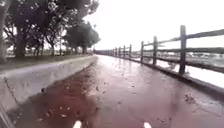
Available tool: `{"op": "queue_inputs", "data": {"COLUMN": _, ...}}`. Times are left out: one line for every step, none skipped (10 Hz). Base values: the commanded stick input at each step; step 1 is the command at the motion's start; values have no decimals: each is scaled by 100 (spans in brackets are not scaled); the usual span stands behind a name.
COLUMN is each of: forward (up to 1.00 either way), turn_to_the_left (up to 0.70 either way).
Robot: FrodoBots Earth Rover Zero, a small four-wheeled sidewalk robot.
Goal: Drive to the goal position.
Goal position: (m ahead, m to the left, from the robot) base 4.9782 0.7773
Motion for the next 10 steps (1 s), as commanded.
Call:
{"op": "queue_inputs", "data": {"forward": 50, "turn_to_the_left": 0}}
{"op": "queue_inputs", "data": {"forward": 50, "turn_to_the_left": 0}}
{"op": "queue_inputs", "data": {"forward": 50, "turn_to_the_left": 0}}
{"op": "queue_inputs", "data": {"forward": 50, "turn_to_the_left": 0}}
{"op": "queue_inputs", "data": {"forward": 50, "turn_to_the_left": 0}}
{"op": "queue_inputs", "data": {"forward": 50, "turn_to_the_left": 0}}
{"op": "queue_inputs", "data": {"forward": 50, "turn_to_the_left": 0}}
{"op": "queue_inputs", "data": {"forward": 50, "turn_to_the_left": 0}}
{"op": "queue_inputs", "data": {"forward": 50, "turn_to_the_left": 0}}
{"op": "queue_inputs", "data": {"forward": 50, "turn_to_the_left": 0}}
